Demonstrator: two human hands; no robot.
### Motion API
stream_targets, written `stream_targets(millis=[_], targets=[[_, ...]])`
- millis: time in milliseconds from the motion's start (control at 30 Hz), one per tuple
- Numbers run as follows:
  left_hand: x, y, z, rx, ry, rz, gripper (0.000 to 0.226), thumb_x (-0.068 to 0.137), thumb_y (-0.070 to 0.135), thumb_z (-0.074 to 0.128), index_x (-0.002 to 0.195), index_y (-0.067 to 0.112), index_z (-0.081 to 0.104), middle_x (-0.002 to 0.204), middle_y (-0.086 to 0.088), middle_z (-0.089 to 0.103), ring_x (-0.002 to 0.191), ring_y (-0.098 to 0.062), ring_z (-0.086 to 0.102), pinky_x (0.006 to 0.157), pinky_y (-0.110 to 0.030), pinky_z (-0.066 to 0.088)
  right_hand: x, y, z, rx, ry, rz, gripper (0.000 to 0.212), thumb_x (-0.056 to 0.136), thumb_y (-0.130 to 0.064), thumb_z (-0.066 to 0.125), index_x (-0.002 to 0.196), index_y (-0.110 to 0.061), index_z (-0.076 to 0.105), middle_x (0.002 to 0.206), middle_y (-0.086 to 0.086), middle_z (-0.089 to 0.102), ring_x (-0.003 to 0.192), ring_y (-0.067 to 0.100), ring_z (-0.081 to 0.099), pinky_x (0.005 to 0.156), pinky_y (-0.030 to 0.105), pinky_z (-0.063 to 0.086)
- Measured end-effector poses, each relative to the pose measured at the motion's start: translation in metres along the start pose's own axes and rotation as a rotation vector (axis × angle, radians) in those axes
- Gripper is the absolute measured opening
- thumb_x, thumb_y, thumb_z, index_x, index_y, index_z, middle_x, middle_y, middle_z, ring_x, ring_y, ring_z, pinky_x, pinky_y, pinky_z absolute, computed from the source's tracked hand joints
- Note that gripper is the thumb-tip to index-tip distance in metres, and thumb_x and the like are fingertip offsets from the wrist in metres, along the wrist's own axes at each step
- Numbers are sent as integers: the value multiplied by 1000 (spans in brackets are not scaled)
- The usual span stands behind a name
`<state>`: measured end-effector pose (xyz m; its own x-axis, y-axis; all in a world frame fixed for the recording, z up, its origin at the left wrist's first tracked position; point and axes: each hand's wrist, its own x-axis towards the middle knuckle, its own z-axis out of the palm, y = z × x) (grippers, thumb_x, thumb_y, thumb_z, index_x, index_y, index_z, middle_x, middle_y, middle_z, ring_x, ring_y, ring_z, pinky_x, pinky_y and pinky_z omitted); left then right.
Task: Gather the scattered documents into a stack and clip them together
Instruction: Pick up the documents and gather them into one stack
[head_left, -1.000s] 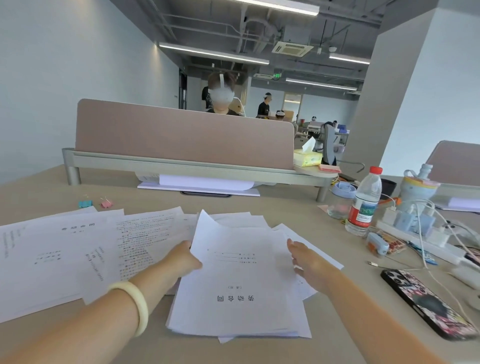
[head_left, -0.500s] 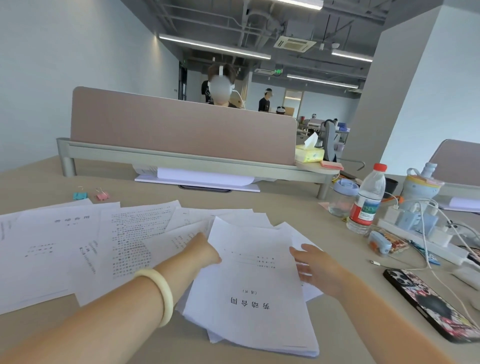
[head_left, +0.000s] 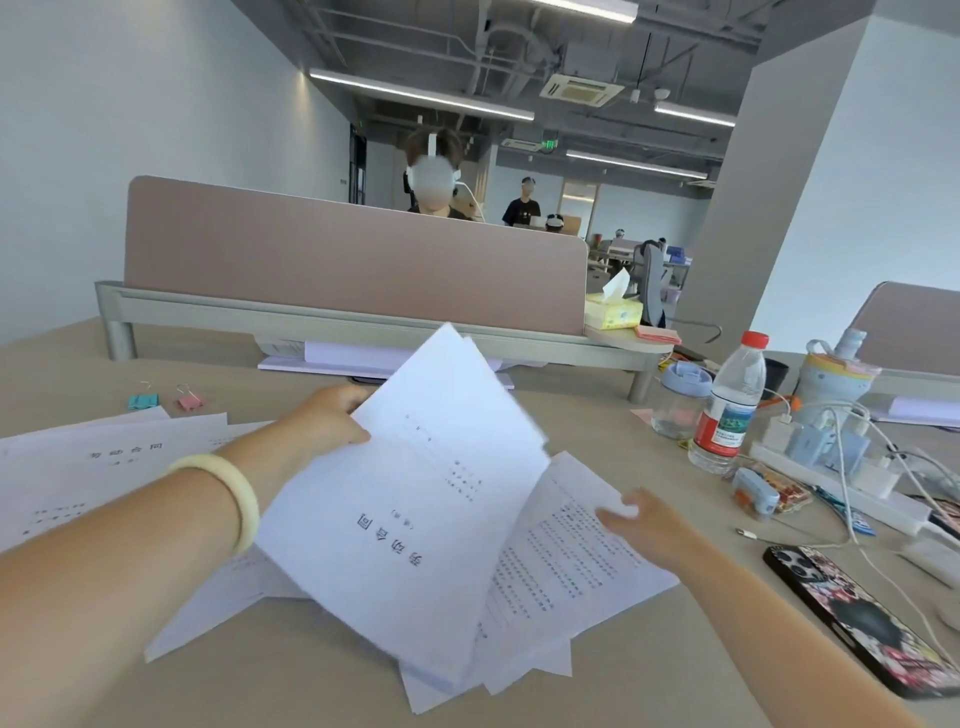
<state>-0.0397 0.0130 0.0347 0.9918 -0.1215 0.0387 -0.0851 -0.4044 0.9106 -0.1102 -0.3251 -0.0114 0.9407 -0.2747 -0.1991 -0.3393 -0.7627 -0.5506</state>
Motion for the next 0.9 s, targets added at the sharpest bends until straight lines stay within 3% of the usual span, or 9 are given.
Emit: stream_targets(millis=[133, 267, 367, 467, 533, 600, 700, 767, 900], targets=[[10, -15, 0, 11, -54, -87, 37, 82, -14, 54, 114, 3, 60, 113, -17, 63, 91, -23, 56, 78, -31, 45, 4, 38, 17, -439, -97, 141, 90, 78, -73, 45, 143, -13, 31, 150, 9, 33, 138, 29, 31, 110, 38, 32], [20, -16, 20, 55, -191, -80, 33, 84, -13, 52, 104, 12, 59, 104, -6, 62, 74, -3, 62, 69, -20, 47, 12, 41, 22, -356, 22, 77, 113, 62, -80, 52, 150, -20, 14, 156, 1, 23, 144, 29, 21, 115, 44, 22], [30, -25, 33, 242, -200, -49, 37, 83, -11, 52, 113, 10, 61, 118, -6, 63, 100, -20, 60, 78, -27, 43, 17, 37, 18, -251, 10, 59, 150, 26, -91, 55, 150, -19, 11, 156, -1, 24, 145, 28, 19, 116, 43, 22], [37, -37, 33, 386, -94, -53, 31, 81, -8, 53, 109, 3, 60, 114, -12, 63, 93, -23, 58, 69, -26, 41, 25, 40, 16, -207, 36, 70, 131, 52, -78, 65, 152, -18, 4, 159, 0, 15, 148, 26, 9, 119, 42, 15], [38, -46, 29, 463, -54, -72, 23, 82, -5, 52, 101, 5, 58, 104, -10, 61, 85, -21, 53, 58, -25, 36, 30, 40, 15, -175, 40, 69, 130, 50, -78, 65, 152, -22, 6, 157, 0, 22, 147, 25, 11, 118, 43, 16], [39, -56, 27, 581, -37, -119, 17, 83, 0, 48, 93, 14, 52, 106, -6, 58, 94, -23, 51, 63, -26, 37, 36, 36, 18, -125, 43, 35, 128, 47, -75, 67, 150, -28, 8, 152, 2, 32, 145, 26, 16, 116, 43, 20], [42, -68, 23, 819, -57, -176, 11, 85, 18, 51, 97, 19, 49, 120, -7, 47, 115, -30, 42, 88, -32, 39, 40, 21, 26, 85, 53, -75, 109, 67, -35, 81, 149, -28, 10, 148, 6, 36, 137, 27, 30, 105, 39, 35], [43, -71, 19, 806, -103, -226, 15, 84, 25, 54, 97, 20, 50, 118, -7, 44, 117, -31, 41, 90, -32, 38, 40, 9, 28, 351, 150, -163, 99, 69, -6, 79, 145, -28, 18, 144, 8, 40, 124, 26, 45, 95, 40, 46], [42, -68, 13, 752, -129, -266, 18, 84, 30, 57, 94, 22, 44, 114, -5, 43, 116, -27, 40, 83, -30, 35, 31, 0, 30, 1129, 201, 37, 111, 75, -1, 75, 151, -33, 0, 142, 12, 46, 113, 35, 60, 91, 47, 51]])
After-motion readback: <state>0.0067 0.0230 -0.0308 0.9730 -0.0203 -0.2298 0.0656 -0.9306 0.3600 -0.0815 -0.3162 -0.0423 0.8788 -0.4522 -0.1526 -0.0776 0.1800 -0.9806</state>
